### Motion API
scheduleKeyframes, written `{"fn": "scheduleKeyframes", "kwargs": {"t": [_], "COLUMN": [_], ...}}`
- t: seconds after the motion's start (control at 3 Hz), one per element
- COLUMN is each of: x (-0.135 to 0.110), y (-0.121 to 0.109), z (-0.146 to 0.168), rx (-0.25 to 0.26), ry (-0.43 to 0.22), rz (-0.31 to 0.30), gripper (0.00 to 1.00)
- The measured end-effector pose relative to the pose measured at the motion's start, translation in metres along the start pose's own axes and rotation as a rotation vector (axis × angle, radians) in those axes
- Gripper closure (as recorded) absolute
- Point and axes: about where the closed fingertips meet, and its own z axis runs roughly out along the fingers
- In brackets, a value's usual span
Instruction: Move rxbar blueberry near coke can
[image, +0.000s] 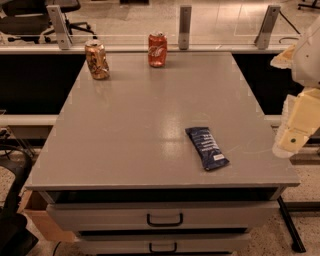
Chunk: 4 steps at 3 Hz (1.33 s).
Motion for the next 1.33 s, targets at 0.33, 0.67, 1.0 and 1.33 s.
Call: {"fn": "scheduleKeyframes", "kwargs": {"t": [0.33, 0.67, 1.0, 1.33], "x": [0.0, 0.002, 0.009, 0.016], "y": [0.0, -0.001, 0.003, -0.001], "z": [0.0, 0.001, 0.008, 0.032], "rx": [0.0, 0.013, 0.056, 0.127], "ry": [0.0, 0.017, 0.027, -0.011], "rz": [0.0, 0.043, 0.159, 0.354], "gripper": [0.0, 0.0, 0.0, 0.0]}}
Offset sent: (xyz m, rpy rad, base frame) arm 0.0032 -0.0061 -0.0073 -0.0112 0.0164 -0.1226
